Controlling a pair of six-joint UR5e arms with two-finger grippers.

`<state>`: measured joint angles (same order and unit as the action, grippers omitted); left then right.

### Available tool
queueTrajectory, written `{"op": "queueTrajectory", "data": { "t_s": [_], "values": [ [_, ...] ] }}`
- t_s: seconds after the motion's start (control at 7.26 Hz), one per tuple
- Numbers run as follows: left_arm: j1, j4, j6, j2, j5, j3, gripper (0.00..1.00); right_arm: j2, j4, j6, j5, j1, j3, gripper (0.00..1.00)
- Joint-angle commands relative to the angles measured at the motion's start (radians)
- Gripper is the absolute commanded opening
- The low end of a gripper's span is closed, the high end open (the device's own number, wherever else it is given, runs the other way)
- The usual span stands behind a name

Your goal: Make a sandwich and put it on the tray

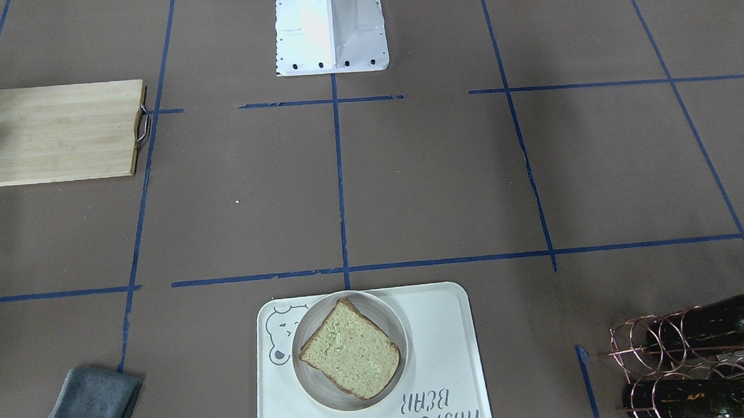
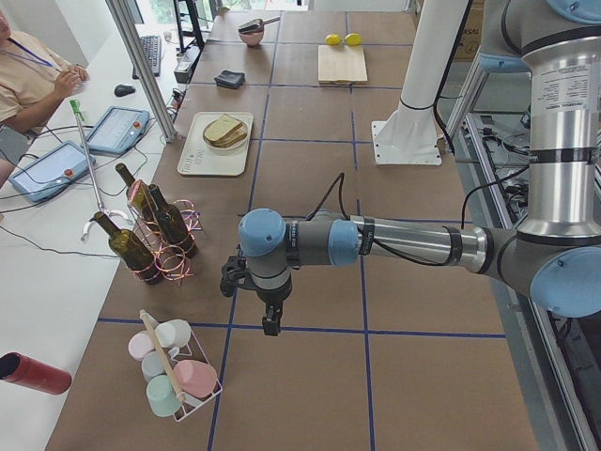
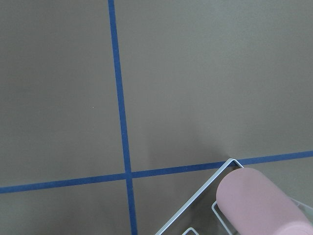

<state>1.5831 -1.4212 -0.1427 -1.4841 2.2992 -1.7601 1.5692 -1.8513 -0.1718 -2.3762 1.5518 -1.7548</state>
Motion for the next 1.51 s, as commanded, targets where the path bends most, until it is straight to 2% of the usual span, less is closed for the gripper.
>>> {"op": "queueTrajectory", "data": {
  "t_s": [0.0, 0.28, 0.69, 1.38],
  "values": [
    [0.000, -0.004, 0.002, 0.002, 0.002, 0.001, 1.00, 0.020, 0.006, -0.003, 0.005, -0.001, -0.002, 1.00],
    [0.000, -0.005, 0.002, 0.002, 0.002, 0.002, 1.00, 0.022, 0.007, -0.011, 0.008, -0.001, 0.000, 1.00],
    [0.000, -0.007, 0.003, 0.005, 0.003, -0.001, 1.00, 0.032, 0.127, 0.003, 0.005, -0.004, 0.047, 1.00],
    [-0.002, -0.005, 0.009, -0.005, 0.003, 0.001, 1.00, 0.026, 0.127, 0.032, 0.000, -0.003, 0.046, 1.00]
  ]
}}
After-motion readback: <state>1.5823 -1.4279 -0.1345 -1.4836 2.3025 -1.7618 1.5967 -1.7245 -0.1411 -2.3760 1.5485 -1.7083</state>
